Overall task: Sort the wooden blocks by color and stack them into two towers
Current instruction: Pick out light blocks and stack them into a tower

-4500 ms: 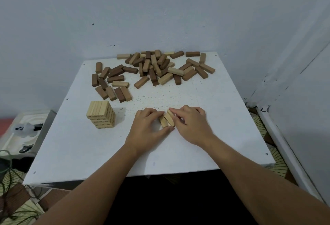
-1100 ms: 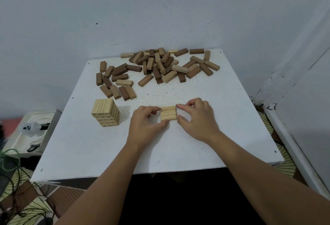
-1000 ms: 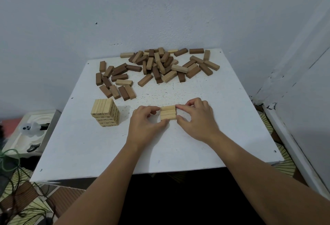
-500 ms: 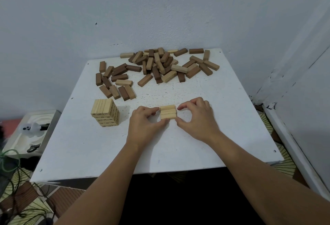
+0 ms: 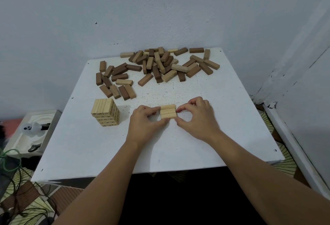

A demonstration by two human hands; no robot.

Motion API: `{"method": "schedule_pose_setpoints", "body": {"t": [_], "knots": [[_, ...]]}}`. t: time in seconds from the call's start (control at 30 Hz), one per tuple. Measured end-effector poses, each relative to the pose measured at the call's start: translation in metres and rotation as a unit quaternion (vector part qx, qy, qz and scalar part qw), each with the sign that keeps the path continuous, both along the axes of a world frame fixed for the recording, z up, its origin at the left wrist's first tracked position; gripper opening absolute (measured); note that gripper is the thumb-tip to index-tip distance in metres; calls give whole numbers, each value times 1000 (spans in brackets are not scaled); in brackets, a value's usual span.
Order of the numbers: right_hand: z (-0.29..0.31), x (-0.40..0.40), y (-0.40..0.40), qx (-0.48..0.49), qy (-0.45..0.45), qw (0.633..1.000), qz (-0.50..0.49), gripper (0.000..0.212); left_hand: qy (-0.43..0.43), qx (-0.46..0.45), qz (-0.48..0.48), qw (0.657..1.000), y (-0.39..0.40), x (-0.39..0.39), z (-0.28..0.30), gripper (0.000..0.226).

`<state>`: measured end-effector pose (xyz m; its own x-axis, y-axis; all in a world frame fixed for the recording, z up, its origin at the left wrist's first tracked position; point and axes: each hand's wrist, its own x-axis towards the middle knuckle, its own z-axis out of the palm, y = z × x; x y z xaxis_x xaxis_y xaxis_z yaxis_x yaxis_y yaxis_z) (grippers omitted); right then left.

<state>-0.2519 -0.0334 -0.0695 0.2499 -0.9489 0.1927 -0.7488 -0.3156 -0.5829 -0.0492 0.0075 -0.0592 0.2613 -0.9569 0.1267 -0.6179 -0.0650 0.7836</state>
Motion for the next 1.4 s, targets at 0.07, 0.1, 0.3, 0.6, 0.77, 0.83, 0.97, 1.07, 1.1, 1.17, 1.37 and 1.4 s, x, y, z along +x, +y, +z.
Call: {"method": "schedule_pose_setpoints", "body": {"t": [0.07,0.1,0.3,0.6,0.77,0.83,0.97,1.07,1.1,1.17,1.37,1.4], "knots": [[0,-1,0,0,-3,1000,-2,30,-1,0,-4,1000,1,0,1,51],[1,-1,0,1,-3,1000,-2,30,0,-2,-4,1000,1,0,2,50],[0,-1,0,1,2,1000,-1,28,-7,-5,-5,1000,2,-1,3,47],[-1,0,-1,-3,-6,1000,-3,24,10,0,3,1000,2,-2,5,46],[-1,-1,0,-9,-9,1000,-5,29,22,3,9,1000,4,-3,7,47],[1,-1,0,-6,-2,1000,-6,39,23,7,8,1000,4,-3,8,47],[1,-1,-1,-2,21,1000,-4,54,32,10,10,999,4,-4,9,48],[0,-1,-2,-3,21,1000,1,51,31,10,12,999,4,-5,10,47],[-1,-1,-2,-3,21,1000,2,50,30,10,12,999,4,-5,10,47],[-2,-2,-3,-5,21,1000,3,50,26,11,10,1000,4,-4,9,48],[-2,-1,-3,-4,17,1000,3,48,18,14,11,1000,3,-4,10,49],[-2,-2,-3,-4,17,1000,3,48,19,13,10,1000,3,-4,11,48]]}}
